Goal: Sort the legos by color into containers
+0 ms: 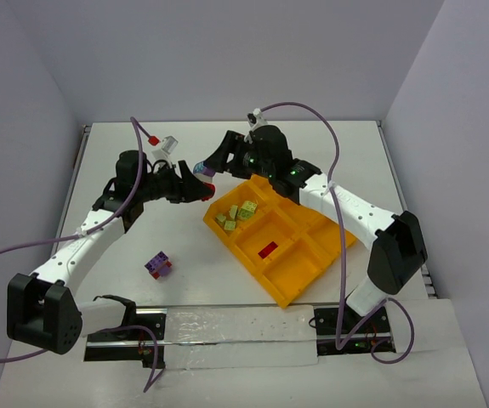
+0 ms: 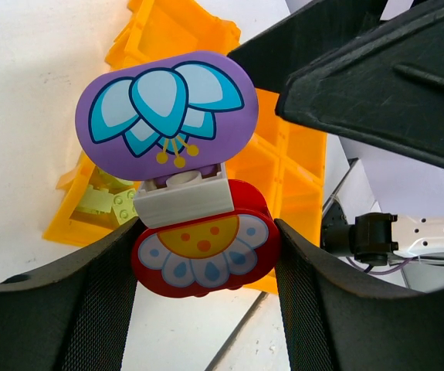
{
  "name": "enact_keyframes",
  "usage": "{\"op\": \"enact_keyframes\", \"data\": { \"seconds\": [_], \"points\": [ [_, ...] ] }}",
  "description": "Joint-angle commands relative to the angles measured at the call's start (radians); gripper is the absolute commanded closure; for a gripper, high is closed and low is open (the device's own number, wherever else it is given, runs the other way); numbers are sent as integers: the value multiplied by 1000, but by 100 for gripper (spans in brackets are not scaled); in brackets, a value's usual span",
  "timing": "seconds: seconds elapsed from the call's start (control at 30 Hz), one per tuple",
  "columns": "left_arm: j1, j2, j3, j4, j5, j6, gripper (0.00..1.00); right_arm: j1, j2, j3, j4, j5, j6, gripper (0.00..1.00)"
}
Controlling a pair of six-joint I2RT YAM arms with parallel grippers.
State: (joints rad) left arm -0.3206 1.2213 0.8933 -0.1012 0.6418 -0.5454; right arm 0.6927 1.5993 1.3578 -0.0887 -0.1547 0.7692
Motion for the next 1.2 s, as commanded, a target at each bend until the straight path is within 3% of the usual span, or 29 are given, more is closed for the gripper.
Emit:
{"op": "enact_keyframes", "data": {
  "seconds": [0.0, 0.13, 0.27, 0.4, 0.8, 1.17],
  "points": [
    [-8, -7, 6, 57, 25, 11, 100, 26, 37, 75, 33, -12, -3, 26],
    [-12, -11, 9, 60, 24, 12, 100, 39, 78, 121, 6, -19, -15, 29],
    [-14, -14, 9, 53, 18, 14, 100, 52, 103, 142, 12, -32, -15, 47],
    [-15, -17, 6, 38, 10, 24, 100, 54, 81, 106, 46, -13, -4, 99],
    [-17, -26, -25, 28, -22, 19, 100, -4, -105, -47, 147, 87, 82, 100],
    [-17, 62, 49, -23, 9, 38, 100, -100, -99, 57, 26, 49, 65, 100]
  ]
}}
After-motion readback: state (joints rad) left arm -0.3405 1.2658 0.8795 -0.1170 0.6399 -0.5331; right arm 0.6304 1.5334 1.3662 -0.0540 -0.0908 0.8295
